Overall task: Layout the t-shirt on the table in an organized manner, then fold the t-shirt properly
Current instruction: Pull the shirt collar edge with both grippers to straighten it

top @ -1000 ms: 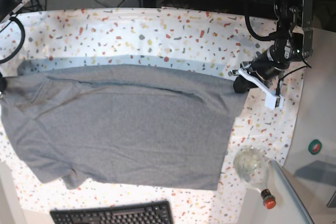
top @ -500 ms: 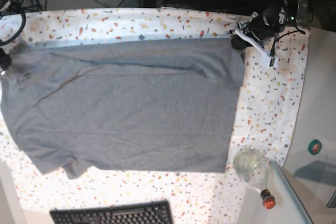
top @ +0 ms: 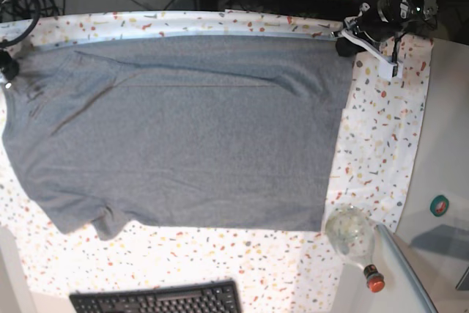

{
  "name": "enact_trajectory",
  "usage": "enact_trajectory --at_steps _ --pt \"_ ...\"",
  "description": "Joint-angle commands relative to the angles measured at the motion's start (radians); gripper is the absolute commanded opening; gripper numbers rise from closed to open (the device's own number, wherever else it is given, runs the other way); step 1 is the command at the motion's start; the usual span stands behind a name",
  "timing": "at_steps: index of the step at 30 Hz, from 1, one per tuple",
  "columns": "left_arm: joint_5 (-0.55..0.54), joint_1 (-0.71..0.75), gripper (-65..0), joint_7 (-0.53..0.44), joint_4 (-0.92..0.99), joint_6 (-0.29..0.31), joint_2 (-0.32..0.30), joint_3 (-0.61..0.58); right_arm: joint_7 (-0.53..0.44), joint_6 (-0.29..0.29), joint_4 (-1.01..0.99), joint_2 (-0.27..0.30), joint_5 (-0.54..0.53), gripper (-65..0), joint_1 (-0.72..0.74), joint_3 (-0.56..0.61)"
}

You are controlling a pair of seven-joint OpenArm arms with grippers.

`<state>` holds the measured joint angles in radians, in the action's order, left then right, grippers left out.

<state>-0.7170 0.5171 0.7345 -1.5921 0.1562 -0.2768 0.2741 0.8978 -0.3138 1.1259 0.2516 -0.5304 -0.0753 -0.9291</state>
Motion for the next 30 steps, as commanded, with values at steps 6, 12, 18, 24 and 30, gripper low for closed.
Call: enact_trajectory --at_steps 6,12,18,24,30 --pt "-0.002 0.048 -65.0 -0.013 -0.034 -0.005 0.012 0.053 -0.022 -0.003 0.021 -0.002 -0.003 -65.0 -0.016 -0.006" --pt "-0.002 0.076 -65.0 -0.013 -0.080 -0.005 0.015 0.053 -0.016 -0.003 0.021 -0.007 -0.003 -65.0 -0.016 -0.005" --pt "-0.002 0.088 -65.0 -0.013 -0.086 -0.005 0.027 0.053 -0.022 -0.003 0.021 -0.007 -0.003 -65.0 -0.033 -0.012" --pt "-0.002 0.087 -65.0 -0.013 -0.081 -0.005 0.027 0.053 -0.022 -0.003 0.021 -0.010 -0.003 -65.0 -0.039 -0.014" --pt "-0.002 0.082 -65.0 -0.013 -0.080 -0.007 0.027 0.053 -0.022 -0.002 0.021 -0.036 -0.003 -65.0 -0.042 -0.015"
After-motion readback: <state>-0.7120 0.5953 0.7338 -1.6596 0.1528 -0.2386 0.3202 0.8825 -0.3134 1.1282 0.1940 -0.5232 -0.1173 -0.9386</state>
